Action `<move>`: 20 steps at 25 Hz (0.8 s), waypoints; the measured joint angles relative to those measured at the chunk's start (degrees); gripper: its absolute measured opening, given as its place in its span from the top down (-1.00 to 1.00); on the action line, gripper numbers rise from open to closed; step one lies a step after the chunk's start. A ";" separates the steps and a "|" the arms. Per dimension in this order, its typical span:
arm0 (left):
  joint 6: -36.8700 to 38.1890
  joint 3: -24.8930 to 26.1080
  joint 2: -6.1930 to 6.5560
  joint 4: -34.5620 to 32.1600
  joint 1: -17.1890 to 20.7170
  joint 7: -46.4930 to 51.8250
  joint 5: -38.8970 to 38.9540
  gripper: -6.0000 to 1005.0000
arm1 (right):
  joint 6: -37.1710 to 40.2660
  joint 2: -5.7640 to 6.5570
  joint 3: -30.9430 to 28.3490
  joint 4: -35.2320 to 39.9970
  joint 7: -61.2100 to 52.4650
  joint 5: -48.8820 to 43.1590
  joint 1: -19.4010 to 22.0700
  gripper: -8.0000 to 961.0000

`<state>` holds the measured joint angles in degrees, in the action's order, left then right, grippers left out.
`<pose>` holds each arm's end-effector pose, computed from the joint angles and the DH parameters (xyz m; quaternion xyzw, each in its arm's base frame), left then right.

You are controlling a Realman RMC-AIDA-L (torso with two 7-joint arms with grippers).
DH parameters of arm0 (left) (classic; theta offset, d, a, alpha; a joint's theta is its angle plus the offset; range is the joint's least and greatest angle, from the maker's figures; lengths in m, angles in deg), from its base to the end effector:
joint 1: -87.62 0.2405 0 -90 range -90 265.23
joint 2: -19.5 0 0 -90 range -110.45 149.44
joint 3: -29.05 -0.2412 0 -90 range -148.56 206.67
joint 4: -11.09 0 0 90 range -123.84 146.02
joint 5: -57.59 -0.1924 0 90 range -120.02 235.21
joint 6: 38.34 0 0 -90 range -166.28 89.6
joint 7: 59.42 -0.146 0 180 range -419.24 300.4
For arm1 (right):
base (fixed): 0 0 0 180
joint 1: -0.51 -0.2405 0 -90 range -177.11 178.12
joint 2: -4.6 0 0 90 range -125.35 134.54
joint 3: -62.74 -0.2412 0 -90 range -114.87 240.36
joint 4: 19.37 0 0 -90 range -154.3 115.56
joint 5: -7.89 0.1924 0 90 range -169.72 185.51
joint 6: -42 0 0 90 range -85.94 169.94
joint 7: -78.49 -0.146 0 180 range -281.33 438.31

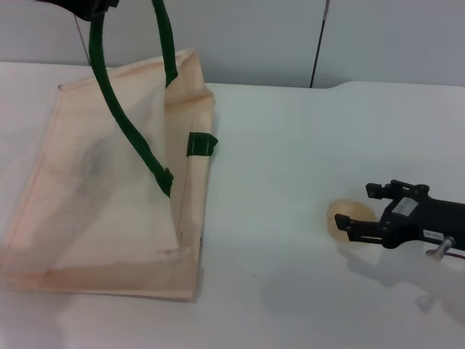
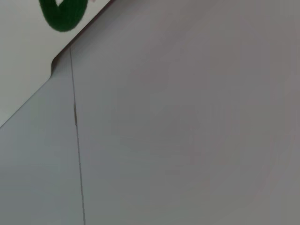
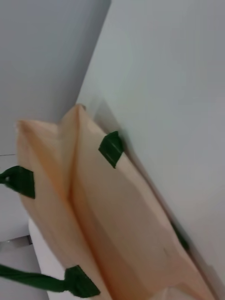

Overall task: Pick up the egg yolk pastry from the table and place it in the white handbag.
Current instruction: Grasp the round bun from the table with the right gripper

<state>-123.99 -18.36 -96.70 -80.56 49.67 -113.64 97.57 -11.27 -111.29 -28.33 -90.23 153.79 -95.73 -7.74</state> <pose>-0.1376 0.3805 0.1510 -0.9024 -0.1889 -0.0327 0.3859 0.2356 0.2941 -0.0142 -0.9334 0.2380 0.1026 0.2483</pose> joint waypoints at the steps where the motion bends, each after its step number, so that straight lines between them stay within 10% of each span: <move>1: -0.11 -0.02 -0.01 -0.04 0.00 0.00 0.09 0.75 | 0.09 0.00 -0.06 1.30 0.08 0.10 -0.75 -0.82; 20: -2.03 -0.26 -0.18 -1.40 -0.03 0.44 0.73 0.75 | 0.99 0.13 -0.60 10.02 0.34 -0.07 -6.24 -0.81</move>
<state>-126.02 -18.62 -96.87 -81.97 49.64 -113.20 98.30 -10.28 -111.16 -28.93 -80.22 154.13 -95.80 -13.98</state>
